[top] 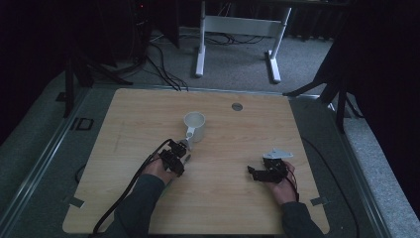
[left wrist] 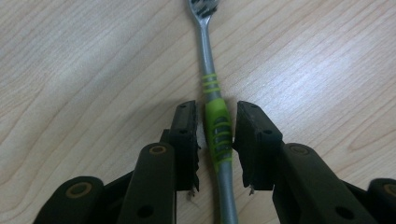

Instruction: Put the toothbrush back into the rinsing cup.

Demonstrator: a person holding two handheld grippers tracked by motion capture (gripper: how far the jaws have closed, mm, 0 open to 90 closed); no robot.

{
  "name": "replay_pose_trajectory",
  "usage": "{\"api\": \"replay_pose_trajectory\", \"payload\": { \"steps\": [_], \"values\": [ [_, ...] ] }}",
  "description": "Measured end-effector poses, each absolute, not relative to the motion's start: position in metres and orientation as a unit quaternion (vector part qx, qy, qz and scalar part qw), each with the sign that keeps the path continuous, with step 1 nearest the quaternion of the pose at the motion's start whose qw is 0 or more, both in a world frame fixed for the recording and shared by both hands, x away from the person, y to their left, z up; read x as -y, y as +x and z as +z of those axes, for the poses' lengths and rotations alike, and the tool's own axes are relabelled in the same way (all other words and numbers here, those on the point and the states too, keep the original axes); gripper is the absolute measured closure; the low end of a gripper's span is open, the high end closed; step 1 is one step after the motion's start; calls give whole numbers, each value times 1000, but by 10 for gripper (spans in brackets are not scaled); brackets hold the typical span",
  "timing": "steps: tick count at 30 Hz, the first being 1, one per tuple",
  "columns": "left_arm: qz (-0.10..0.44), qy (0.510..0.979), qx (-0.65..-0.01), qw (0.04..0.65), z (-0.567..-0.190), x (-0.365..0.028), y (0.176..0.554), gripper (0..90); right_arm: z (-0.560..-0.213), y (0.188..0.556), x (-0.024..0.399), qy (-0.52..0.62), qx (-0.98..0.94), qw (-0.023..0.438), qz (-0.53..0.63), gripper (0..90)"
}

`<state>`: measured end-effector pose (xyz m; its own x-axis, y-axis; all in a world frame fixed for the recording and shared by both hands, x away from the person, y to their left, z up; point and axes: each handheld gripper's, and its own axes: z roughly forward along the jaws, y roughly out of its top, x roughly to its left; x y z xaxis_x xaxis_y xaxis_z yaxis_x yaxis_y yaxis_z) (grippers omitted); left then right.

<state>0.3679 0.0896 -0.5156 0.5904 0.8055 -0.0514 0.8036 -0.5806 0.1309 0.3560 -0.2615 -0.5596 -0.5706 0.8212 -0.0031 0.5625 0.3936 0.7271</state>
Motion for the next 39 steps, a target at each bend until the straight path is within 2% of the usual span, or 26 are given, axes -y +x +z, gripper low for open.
{"api": "replay_pose_trajectory", "payload": {
  "steps": [16, 39],
  "values": [
    [17, 892, -449, 52, -517, -87, 368, 764, -560, 356, 261, 425, -814, 185, 350, 206],
    [18, 898, -435, 61, -514, -88, 366, 792, -560, 356, 261, 425, -814, 185, 350, 206]
  ]
}}
